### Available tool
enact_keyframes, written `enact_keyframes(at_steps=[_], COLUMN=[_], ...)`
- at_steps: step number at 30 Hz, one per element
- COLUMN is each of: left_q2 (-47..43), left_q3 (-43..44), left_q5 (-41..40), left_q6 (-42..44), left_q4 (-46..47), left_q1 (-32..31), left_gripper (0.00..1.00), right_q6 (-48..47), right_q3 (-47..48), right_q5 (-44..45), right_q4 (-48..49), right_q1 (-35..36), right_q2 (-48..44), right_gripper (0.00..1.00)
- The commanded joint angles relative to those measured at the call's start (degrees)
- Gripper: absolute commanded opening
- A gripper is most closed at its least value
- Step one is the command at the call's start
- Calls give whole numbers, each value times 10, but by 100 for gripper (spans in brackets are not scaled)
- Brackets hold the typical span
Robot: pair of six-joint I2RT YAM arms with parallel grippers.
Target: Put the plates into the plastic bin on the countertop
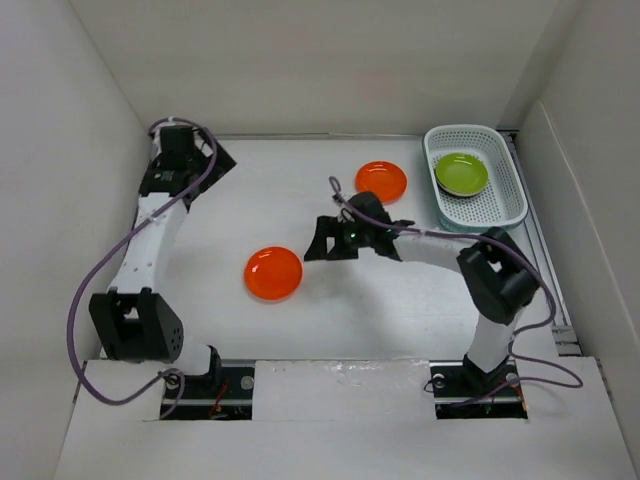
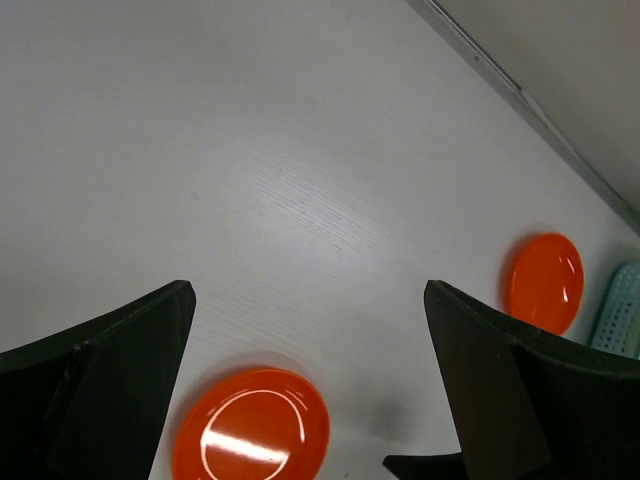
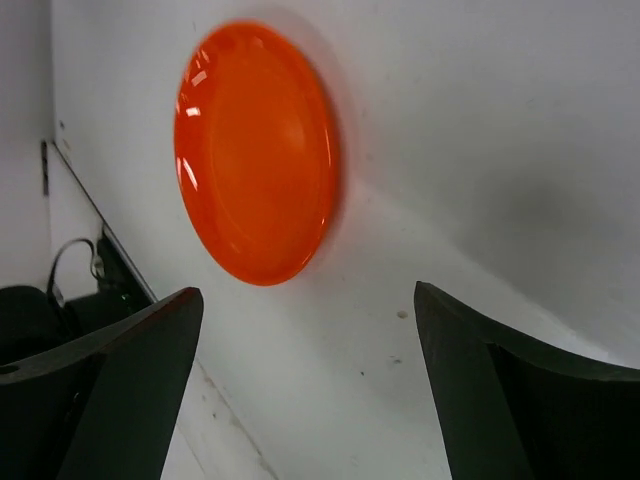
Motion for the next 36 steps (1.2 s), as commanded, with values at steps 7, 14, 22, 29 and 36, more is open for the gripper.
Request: enact_keyframes(at_steps=[7, 14, 22, 29, 36], left_q2=[-139, -153, -158, -158, -152], left_q3=[-114, -179, -195, -215, -235], left_q5=[17, 22, 66, 156, 233], left_q6=[57, 57, 64, 85, 91], left_q4=[-8, 20, 38, 71, 107], left_q1=[103, 103, 103, 85, 79], left_gripper=[100, 100, 100, 100, 100], right_q6=[27, 53, 89, 104, 134], right_q3=[31, 44, 47, 14, 14], right_q5=[-12, 13, 0, 45, 102], right_q4=[108, 108, 100, 22, -12], right_q1=[62, 62, 16, -186, -412], right_q2=[138, 166, 108, -74, -121], right_gripper=[66, 32, 0, 0, 0])
